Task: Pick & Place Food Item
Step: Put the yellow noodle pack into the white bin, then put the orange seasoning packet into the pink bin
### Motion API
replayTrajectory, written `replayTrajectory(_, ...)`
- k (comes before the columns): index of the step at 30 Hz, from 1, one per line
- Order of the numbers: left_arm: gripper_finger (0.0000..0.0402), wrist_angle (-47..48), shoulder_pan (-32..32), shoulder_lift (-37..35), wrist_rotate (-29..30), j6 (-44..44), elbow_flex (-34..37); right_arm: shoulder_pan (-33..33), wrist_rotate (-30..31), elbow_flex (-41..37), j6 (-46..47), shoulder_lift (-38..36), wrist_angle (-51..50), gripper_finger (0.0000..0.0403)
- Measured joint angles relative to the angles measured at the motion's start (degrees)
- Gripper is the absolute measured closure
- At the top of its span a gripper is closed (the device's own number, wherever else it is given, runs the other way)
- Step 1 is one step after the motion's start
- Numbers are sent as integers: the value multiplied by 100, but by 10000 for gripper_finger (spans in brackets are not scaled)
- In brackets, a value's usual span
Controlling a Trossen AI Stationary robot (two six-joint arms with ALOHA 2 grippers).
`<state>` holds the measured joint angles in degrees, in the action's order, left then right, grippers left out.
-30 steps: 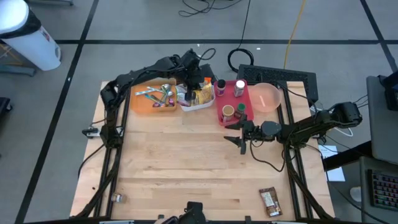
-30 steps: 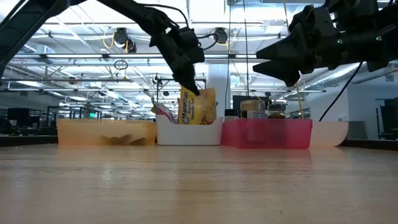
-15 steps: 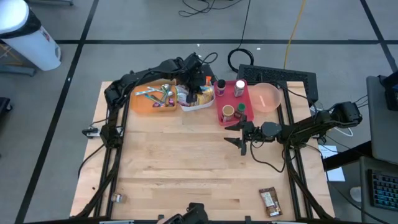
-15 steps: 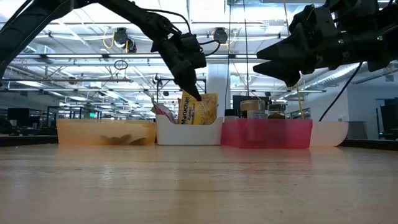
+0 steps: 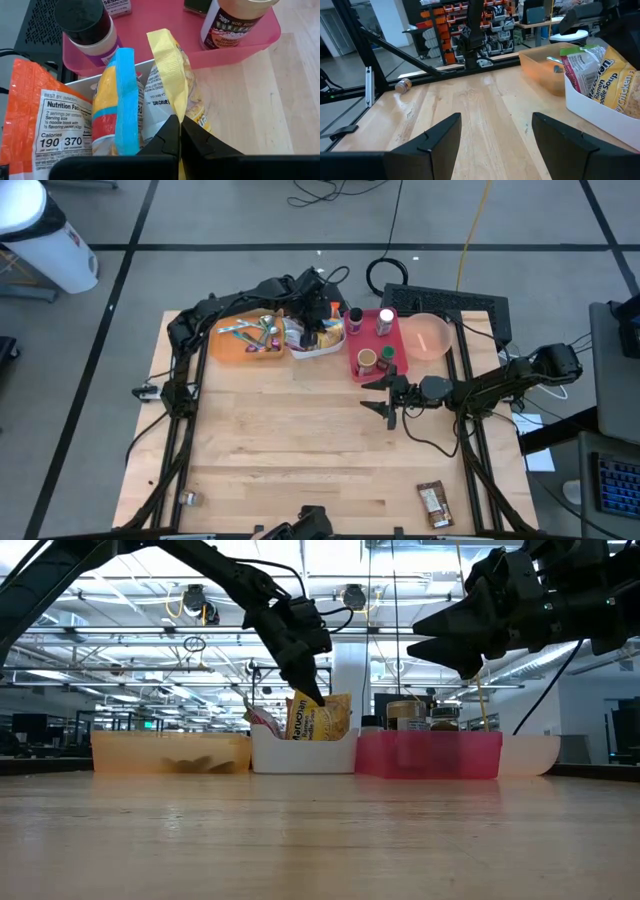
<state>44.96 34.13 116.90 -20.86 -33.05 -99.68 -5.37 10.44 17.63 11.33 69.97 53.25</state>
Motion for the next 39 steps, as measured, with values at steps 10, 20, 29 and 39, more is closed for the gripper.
replayTrajectory(10,389,-320,0,11,41,340,11,0,-1,2,-1,0,-2,165)
replayTrajectory(20,320,-359,4,15,84,513,15,0,1,7,-1,0,-164,165)
replayTrajectory(29,223,-276,-17,-209,654,622,-197,0,1,7,-1,0,-168,165)
replayTrajectory(39,195,-126,-57,-1646,909,774,-291,0,-3,7,1,0,-170,165)
